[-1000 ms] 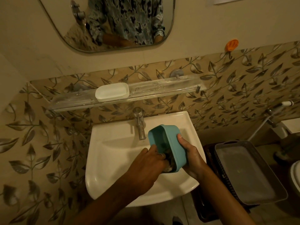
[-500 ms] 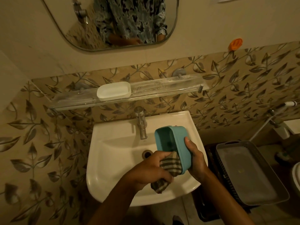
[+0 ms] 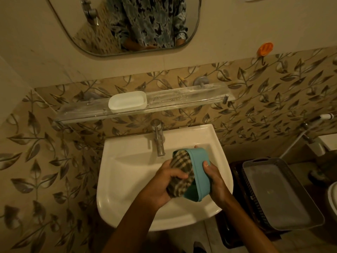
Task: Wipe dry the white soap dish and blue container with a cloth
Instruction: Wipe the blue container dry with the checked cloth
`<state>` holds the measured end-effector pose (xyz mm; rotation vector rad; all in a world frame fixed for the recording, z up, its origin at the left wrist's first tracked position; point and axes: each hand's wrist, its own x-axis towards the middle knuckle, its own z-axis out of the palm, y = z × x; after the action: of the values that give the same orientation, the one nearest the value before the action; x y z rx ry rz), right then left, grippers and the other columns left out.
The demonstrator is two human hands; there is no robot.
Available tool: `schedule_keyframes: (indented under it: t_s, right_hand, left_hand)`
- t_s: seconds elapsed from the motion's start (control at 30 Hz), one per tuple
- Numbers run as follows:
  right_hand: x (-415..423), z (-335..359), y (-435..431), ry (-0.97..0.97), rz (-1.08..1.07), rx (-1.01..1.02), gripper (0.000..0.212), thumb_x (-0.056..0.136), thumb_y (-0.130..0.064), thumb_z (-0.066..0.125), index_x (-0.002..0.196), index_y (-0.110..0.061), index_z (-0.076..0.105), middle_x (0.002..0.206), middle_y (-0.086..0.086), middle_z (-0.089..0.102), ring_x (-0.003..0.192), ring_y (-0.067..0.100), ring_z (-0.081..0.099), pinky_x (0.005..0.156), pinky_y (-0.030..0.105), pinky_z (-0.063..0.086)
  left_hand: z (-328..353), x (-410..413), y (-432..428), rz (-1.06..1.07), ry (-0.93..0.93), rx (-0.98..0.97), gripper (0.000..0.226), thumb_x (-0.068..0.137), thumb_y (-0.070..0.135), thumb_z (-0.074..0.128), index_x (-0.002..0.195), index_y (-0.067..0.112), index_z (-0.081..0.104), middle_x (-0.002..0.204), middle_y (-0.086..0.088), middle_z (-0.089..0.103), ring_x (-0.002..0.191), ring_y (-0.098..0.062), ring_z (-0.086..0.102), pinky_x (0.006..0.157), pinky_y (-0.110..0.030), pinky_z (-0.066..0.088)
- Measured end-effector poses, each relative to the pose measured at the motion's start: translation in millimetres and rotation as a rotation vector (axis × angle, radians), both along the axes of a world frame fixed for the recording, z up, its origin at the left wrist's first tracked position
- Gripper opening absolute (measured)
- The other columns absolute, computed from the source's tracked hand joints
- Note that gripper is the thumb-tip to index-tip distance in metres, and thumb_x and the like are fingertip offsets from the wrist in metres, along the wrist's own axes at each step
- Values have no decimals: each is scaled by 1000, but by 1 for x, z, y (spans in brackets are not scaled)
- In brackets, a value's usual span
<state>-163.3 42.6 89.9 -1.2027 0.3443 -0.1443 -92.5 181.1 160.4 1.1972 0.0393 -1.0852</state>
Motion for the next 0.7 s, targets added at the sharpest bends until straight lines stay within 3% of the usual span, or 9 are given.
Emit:
schedule_keyframes:
  t_s: [0.1, 0.17, 0.23, 0.27, 0.33, 0.47, 0.53, 0.57, 0.7]
  right_hand:
    - [2, 1, -2, 12, 48, 16, 84, 68, -70, 64, 133, -20, 49, 111, 9, 69, 100, 27, 65, 82, 35, 55]
    - [5, 1, -4, 11, 95, -33, 76, 74, -62, 62, 138, -26, 44, 113, 8, 68, 101, 26, 65, 85, 36, 55]
    - [5, 1, -3, 24, 103, -31, 73, 72, -62, 63, 133, -25, 49, 109, 7, 70, 99, 24, 66, 84, 34, 55]
    - [4, 1, -4, 44, 86, 10, 77, 65, -66, 67, 127, -22, 54, 103, 6, 71, 94, 22, 67, 80, 32, 56]
    - [3, 0, -7, 93, 46, 106, 80, 59, -65, 71, 120, -16, 58, 96, 7, 72, 87, 21, 69, 72, 31, 57]
    - [4, 7, -15, 144, 75, 169, 57, 75, -51, 52, 119, -15, 61, 94, 9, 72, 86, 21, 69, 72, 32, 58]
    - [6, 11, -16, 140, 107, 118, 50, 76, -50, 50, 115, -20, 62, 93, 6, 72, 84, 18, 68, 71, 30, 57]
    - [6, 12, -14, 124, 118, 95, 49, 76, -51, 52, 114, -23, 62, 94, 6, 71, 85, 18, 67, 74, 31, 56]
    - [3, 8, -7, 83, 111, 84, 74, 60, -64, 69, 118, -18, 62, 100, 11, 70, 90, 23, 66, 77, 35, 54]
  left_hand:
    - [-6, -20, 3, -303, -378, 358, 64, 72, 2, 70, 123, 27, 40, 121, 4, 53, 116, -18, 51, 90, -31, 46]
    - [-6, -32, 3, -520, -562, 386, 62, 82, 0, 63, 126, 33, 33, 118, 16, 45, 122, -10, 45, 89, -16, 40]
    - [-12, -32, 8, -639, -753, 397, 62, 84, -4, 57, 134, 25, 35, 120, 18, 40, 122, -2, 41, 87, -1, 36]
    - [-18, -29, 10, -682, -889, 427, 63, 82, -5, 58, 135, 22, 39, 124, 16, 39, 122, -3, 40, 91, -2, 36]
    - [-28, -22, 14, -735, -1222, 552, 66, 75, -2, 62, 133, 26, 45, 131, 5, 40, 122, -14, 43, 101, -21, 42]
    - [-22, -20, 13, -924, -1786, 772, 61, 78, 3, 65, 133, 20, 45, 134, -3, 47, 120, -25, 36, 92, -37, 35]
    - [-26, -28, 8, -901, -1803, 785, 65, 78, 5, 67, 136, 19, 42, 137, -3, 47, 124, -27, 33, 94, -38, 35]
    - [-27, -34, 7, -873, -1705, 803, 67, 77, 6, 68, 137, 20, 42, 136, -2, 47, 125, -26, 34, 96, -37, 38]
    - [-15, -34, 4, -754, -1038, 664, 65, 74, 0, 67, 131, 24, 47, 128, 0, 45, 117, -20, 50, 100, -35, 47]
